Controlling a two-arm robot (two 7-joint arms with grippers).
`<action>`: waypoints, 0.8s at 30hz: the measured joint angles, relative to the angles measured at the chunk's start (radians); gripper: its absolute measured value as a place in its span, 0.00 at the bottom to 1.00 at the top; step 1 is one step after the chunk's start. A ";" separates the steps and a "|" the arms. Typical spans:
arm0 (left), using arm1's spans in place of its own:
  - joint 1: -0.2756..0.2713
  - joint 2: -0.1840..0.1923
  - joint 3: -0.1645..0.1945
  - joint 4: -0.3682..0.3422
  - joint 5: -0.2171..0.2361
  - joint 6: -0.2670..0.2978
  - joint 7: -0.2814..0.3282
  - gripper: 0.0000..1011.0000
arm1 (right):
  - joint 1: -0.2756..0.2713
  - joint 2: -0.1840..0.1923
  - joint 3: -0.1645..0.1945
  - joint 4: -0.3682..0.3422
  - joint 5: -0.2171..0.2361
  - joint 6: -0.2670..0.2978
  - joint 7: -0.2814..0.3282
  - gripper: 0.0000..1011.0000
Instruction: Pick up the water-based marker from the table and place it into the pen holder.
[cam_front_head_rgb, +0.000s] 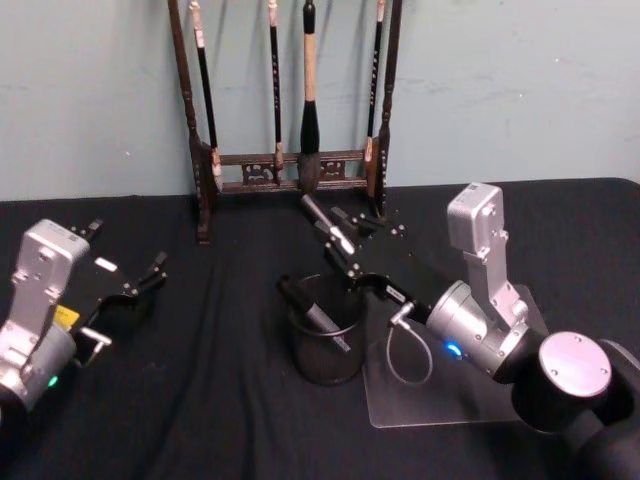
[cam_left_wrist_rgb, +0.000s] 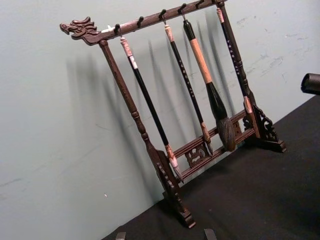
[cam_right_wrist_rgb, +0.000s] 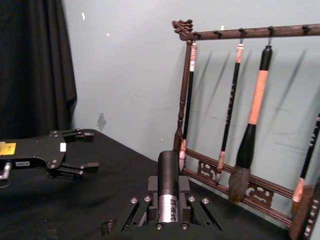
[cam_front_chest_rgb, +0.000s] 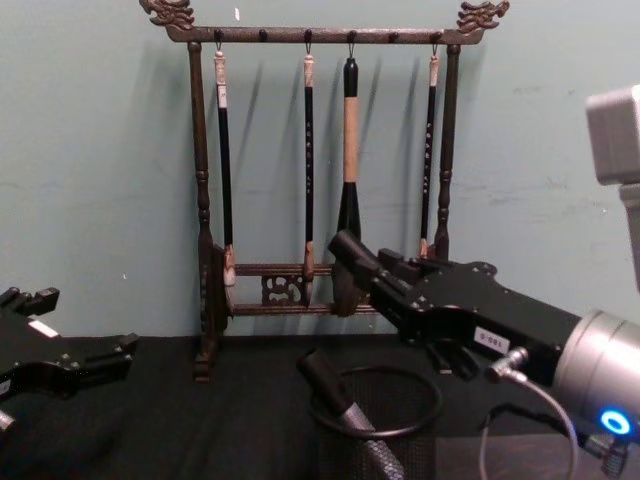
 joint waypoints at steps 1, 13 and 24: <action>0.000 0.000 0.000 0.000 0.000 0.000 0.000 1.00 | 0.003 -0.001 -0.002 0.003 -0.001 -0.001 0.001 0.24; 0.000 0.000 0.000 0.000 0.000 0.000 0.000 1.00 | 0.033 -0.024 -0.033 0.043 -0.023 -0.005 0.003 0.24; 0.000 0.000 0.000 0.000 0.000 0.000 0.000 1.00 | 0.045 -0.039 -0.048 0.066 -0.031 -0.013 0.007 0.24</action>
